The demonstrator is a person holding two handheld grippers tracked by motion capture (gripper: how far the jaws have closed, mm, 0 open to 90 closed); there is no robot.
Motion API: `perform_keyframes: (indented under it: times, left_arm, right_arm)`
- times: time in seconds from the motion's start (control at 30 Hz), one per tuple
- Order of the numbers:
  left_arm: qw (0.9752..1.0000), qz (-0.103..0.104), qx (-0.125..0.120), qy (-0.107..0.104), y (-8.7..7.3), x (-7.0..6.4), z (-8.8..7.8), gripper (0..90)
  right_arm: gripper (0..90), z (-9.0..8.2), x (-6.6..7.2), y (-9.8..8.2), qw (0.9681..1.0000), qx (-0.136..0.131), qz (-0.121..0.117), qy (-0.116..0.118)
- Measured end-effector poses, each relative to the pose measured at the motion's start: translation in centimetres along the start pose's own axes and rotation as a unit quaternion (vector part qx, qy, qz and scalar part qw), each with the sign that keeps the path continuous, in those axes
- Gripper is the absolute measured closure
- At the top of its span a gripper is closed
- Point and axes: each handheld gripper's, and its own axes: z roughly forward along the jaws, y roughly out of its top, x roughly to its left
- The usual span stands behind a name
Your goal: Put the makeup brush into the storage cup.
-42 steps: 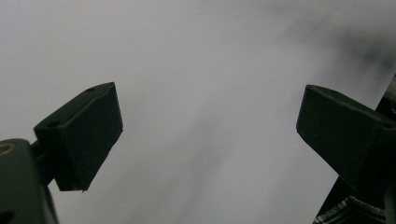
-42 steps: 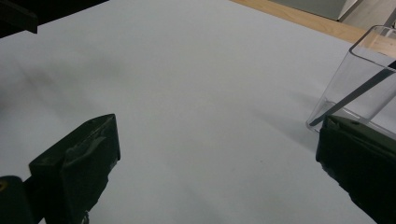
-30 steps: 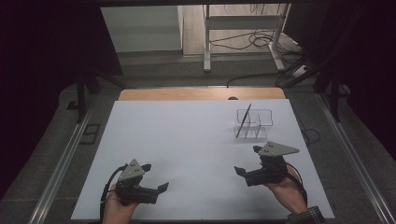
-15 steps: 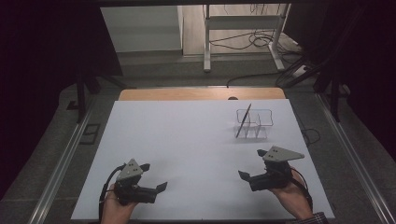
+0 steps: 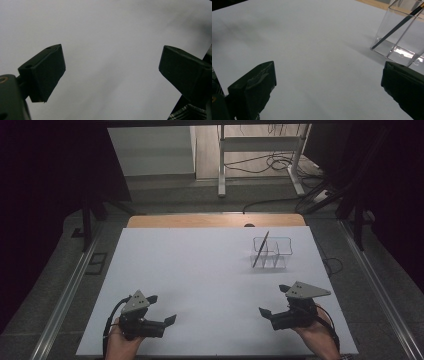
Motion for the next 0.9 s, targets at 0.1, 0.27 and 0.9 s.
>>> perform_keyframes:
  times: [0.1, 0.27, 0.9]
  left_arm:
    - [1.0000, -0.002, -0.001, 0.001, -0.1, 0.1, -0.1, 7.3]
    - [1.0000, -0.004, -0.002, 0.004, -0.3, 0.3, -0.4, 7.1]
    - [0.9997, -0.015, -0.012, 0.014, -0.9, 0.8, -1.5, 7.0]
  right_arm:
    - [0.0, -0.2, 0.0, -0.2, 1.0000, 0.000, 0.004, -0.002]
    - [0.0, -0.6, -0.1, -0.6, 1.0000, 0.001, 0.006, -0.004]
    - [0.0, -2.2, -0.4, -1.9, 0.9996, 0.001, 0.019, -0.019]
